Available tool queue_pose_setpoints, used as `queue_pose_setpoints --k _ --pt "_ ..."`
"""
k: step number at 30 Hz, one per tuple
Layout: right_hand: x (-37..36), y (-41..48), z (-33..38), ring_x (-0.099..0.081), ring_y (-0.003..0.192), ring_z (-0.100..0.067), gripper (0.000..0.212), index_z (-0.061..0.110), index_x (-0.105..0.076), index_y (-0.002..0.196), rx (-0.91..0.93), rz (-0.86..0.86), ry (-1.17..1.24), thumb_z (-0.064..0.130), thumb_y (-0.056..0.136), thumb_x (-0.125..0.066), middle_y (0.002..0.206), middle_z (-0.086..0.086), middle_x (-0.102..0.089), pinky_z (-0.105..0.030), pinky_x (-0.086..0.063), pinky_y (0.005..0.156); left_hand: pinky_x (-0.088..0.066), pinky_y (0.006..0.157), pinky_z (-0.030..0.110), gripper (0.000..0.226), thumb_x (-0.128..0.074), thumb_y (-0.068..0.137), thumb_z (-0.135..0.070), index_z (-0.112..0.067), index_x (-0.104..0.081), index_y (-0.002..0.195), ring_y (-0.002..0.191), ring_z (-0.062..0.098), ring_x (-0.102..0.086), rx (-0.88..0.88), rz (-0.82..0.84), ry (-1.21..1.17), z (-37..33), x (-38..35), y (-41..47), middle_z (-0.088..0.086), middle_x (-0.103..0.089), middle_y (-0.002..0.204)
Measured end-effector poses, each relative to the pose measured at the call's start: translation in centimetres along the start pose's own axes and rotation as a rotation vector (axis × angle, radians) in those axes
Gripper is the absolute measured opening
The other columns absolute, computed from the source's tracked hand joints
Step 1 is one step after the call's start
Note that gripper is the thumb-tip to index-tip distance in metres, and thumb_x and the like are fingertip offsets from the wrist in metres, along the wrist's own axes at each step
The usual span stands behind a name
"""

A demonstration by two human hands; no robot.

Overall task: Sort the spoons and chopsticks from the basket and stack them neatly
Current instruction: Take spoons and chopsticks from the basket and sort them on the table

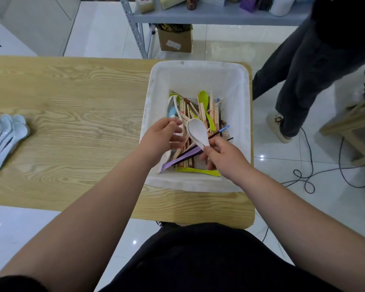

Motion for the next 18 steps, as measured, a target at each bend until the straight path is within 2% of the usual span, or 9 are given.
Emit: queue_pose_setpoints --k 2,4,6,8,11,14,18 --pt "0.6 -0.1 -0.8 -0.067 0.065 -0.015 0.008 0.024 -0.06 0.101 -0.039 -0.038 0.129 0.023 0.103 -0.052 0.084 0.006 -0.075 -0.049 -0.061 0.077 -0.058 0.082 0.039 0.026 -0.048 0.099 -0.012 -0.019 -0.066 0.116 0.088 0.022 -0.068 -0.153 -0.074 0.404 -0.1 -0.2 2.2 0.006 -0.065 0.106" --pt "1.1 -0.2 -1.2 -0.068 0.068 -0.016 0.009 0.023 -0.061 0.101 -0.067 -0.071 0.211 0.019 0.102 -0.054 0.085 0.001 -0.075 -0.045 -0.062 0.074 -0.049 0.085 0.03 0.042 -0.049 0.092 -0.003 -0.024 -0.063 0.126 0.104 0.022 -0.062 -0.293 -0.041 0.838 -0.3 -0.5 4.6 0.004 -0.061 0.118" --pt "1.5 -0.2 -1.4 -0.069 0.068 -0.014 0.009 0.021 -0.061 0.101 -0.086 -0.1 0.254 0.017 0.102 -0.054 0.086 -0.001 -0.075 -0.037 -0.061 0.069 -0.044 0.097 0.032 0.058 -0.049 0.085 0.004 -0.026 -0.059 0.134 0.119 0.028 -0.052 -0.365 0.061 1.239 -0.5 -1.0 6.8 0.007 -0.052 0.132" --pt "1.9 -0.2 -1.5 -0.068 0.067 -0.012 0.009 0.019 -0.06 0.1 -0.097 -0.125 0.276 0.016 0.103 -0.052 0.089 -0.005 -0.075 -0.036 -0.061 0.068 -0.041 0.105 0.037 0.06 -0.051 0.083 0.003 -0.027 -0.056 0.135 0.123 0.031 -0.045 -0.434 0.168 1.598 -0.8 -1.5 8.4 0.007 -0.048 0.136" --pt "2.3 -0.3 -1.6 -0.067 0.065 -0.011 0.01 0.018 -0.059 0.098 -0.104 -0.147 0.31 0.014 0.103 -0.051 0.091 -0.008 -0.074 -0.032 -0.062 0.066 -0.046 0.099 0.04 0.055 -0.057 0.084 0.001 -0.023 -0.053 0.134 0.117 0.031 -0.046 -0.507 0.282 1.836 -1.1 -1.8 9.5 0.007 -0.047 0.13" --pt "2.4 -0.3 -1.7 -0.067 0.066 -0.012 0.01 0.013 -0.06 0.107 -0.111 -0.132 0.318 0.012 0.102 -0.051 0.089 -0.006 -0.074 -0.03 -0.06 0.065 -0.049 0.09 0.037 0.047 -0.064 0.086 -0.005 -0.023 -0.055 0.129 0.114 0.027 -0.046 -0.629 0.362 1.998 -1.7 -1.5 9.5 0.002 -0.049 0.125" --pt "2.4 -0.2 -1.4 -0.065 0.064 -0.012 0.014 0.01 -0.06 0.113 -0.117 -0.127 0.341 0.011 0.102 -0.051 0.087 -0.006 -0.072 -0.031 -0.06 0.065 -0.044 0.089 0.032 0.031 -0.06 0.092 -0.016 -0.03 -0.061 0.119 0.116 0.022 -0.045 -0.85 0.416 2.055 -2.2 -0.5 9.3 -0.007 -0.054 0.118"
Point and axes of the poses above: each hand's wrist, its own y-axis towards the middle knuckle, its own x-axis out of the back of the hand, z = x × y, the point moved 1 cm from there along y, towards the middle knuckle
